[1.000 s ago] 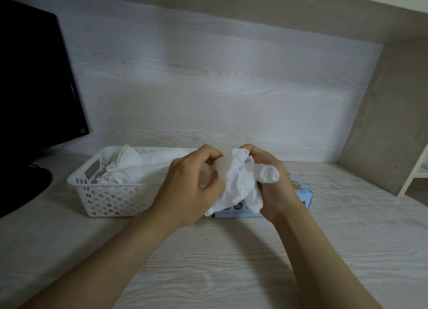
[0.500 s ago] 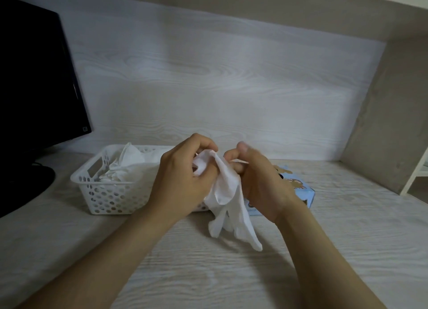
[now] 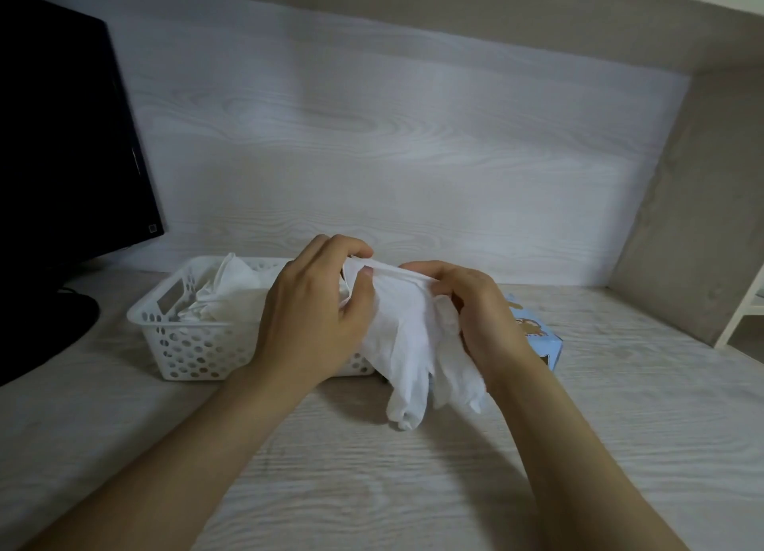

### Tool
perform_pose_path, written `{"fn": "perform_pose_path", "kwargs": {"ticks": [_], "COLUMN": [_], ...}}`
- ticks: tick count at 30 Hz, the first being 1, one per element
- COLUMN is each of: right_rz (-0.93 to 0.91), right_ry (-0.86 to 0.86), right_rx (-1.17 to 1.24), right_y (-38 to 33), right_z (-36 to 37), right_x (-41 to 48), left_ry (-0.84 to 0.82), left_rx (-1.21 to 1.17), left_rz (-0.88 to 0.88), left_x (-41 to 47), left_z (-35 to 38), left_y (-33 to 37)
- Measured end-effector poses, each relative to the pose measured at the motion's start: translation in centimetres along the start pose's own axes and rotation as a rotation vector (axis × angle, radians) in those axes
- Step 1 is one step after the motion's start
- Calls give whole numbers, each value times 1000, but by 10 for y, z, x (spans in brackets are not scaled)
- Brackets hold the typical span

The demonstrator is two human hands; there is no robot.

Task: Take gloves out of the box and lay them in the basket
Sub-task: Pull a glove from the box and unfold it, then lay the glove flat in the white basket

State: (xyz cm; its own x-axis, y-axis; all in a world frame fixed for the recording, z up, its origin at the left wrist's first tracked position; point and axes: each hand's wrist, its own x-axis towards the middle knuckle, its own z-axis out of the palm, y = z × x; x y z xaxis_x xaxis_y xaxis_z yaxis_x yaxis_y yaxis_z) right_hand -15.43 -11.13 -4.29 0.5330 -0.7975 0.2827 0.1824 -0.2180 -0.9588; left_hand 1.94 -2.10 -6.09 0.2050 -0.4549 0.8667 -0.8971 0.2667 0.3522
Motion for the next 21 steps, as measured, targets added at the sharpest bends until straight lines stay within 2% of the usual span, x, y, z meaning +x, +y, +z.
{"fn": "perform_pose_path", "kwargs": {"ticks": [6,10,16,21], "right_rz": [123,-17,19,7], "right_ry": [-101,-211,-149,-141], "right_rx": [63,-33,2,30], "right_y": [-2,3,3,3], "right_z": [1,2,-1,-2], "right_x": [-6,-8,-5,-7], "left_ry": [-31,-17,104,157], "left_rx": [-38,-135,-321,-291], "left_rz": [45,-7,-155,-152], "left_x": [1,1,6,11], "left_z": [-1,-2,-7,-14], "left_y": [2,6,7,-3]}}
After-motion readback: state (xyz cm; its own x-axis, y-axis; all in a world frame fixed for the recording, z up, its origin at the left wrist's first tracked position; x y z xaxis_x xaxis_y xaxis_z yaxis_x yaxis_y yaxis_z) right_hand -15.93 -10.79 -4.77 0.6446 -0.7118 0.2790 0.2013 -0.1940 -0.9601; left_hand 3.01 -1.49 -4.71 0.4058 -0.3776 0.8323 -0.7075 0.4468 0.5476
